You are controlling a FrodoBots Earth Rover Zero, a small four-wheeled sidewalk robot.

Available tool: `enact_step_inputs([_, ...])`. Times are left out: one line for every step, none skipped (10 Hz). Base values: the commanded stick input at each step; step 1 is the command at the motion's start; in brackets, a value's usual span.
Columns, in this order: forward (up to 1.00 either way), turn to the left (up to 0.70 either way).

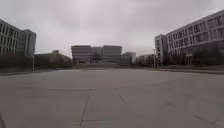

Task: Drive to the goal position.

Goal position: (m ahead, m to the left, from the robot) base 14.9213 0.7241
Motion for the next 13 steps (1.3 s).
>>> enact_step_inputs([0.70,0.00])
enact_step_inputs([0.70,0.00])
enact_step_inputs([0.70,0.00])
enact_step_inputs([0.70,0.00])
enact_step_inputs([0.70,0.00])
enact_step_inputs([0.70,0.00])
enact_step_inputs([0.70,0.00])
enact_step_inputs([0.70,0.00])
enact_step_inputs([0.70,0.00])
enact_step_inputs([0.70,0.00])
enact_step_inputs([0.70,0.00])
enact_step_inputs([0.70,0.00])
enact_step_inputs([0.70,0.00])
